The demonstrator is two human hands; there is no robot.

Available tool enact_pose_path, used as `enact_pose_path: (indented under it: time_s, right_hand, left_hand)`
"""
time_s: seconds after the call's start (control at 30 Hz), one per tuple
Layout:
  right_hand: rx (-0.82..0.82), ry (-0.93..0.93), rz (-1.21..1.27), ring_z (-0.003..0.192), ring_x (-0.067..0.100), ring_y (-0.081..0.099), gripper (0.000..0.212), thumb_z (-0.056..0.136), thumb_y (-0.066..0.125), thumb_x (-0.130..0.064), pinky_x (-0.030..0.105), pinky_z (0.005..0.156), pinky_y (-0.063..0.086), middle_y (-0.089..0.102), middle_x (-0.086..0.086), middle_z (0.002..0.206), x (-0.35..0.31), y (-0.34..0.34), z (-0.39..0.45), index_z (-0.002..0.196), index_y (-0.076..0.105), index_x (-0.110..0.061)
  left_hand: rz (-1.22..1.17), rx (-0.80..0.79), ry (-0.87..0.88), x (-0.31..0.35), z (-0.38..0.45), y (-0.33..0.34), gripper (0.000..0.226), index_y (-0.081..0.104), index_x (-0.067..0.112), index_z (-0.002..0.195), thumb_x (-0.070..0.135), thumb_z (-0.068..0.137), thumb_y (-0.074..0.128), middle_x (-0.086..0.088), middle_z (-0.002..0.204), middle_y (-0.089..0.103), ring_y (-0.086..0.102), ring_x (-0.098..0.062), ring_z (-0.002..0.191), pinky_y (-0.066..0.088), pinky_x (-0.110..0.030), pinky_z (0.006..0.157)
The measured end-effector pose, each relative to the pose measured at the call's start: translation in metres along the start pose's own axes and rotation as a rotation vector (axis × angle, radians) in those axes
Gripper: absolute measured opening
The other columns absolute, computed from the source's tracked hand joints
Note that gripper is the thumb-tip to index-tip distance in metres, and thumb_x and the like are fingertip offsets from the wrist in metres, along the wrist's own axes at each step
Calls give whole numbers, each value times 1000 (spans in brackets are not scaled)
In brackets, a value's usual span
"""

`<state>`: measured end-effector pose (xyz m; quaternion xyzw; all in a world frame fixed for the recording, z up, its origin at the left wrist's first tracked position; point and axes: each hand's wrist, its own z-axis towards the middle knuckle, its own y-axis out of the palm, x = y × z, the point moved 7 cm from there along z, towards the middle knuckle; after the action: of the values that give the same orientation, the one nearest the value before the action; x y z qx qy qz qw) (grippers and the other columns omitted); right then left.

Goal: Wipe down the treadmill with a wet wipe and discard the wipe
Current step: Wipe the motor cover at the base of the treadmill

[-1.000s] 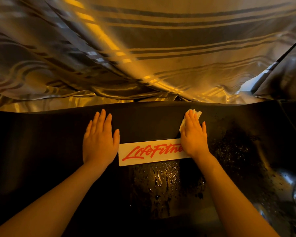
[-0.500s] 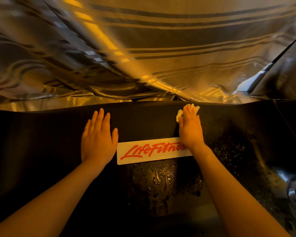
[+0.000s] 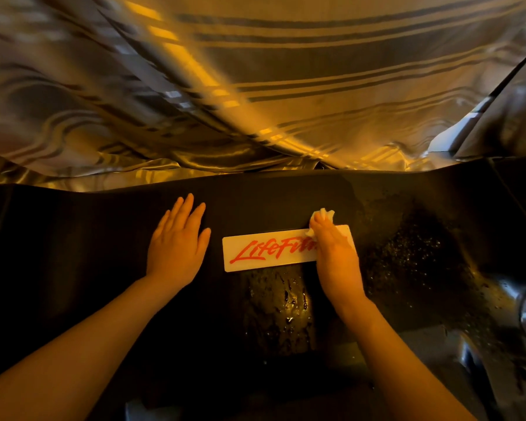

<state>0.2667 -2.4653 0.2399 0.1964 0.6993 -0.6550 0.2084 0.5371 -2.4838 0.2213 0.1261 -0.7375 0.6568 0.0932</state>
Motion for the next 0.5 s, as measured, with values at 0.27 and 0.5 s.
enact_pose_path:
  time_s: [0.27, 0.5]
  right_hand:
    - [-124, -179, -111, 146, 13, -5, 55, 105, 40, -28, 33, 120, 2, 6, 1, 160, -81, 73, -44, 154, 21, -11]
    - [-105, -219, -376, 150, 22, 13, 64, 101, 18, -53, 49, 119, 15, 20, 5, 161, -60, 77, -53, 154, 19, -16]
  left_hand:
    - [33, 17, -7, -20, -41, -1, 55, 17, 23, 155, 37, 103, 32, -1, 164, 6, -2, -16, 150, 3, -33, 119]
    - [-1, 49, 17, -21, -44, -1, 54, 27, 19, 153, 34, 102, 38, -4, 163, 15, 7, -19, 150, 8, -36, 119]
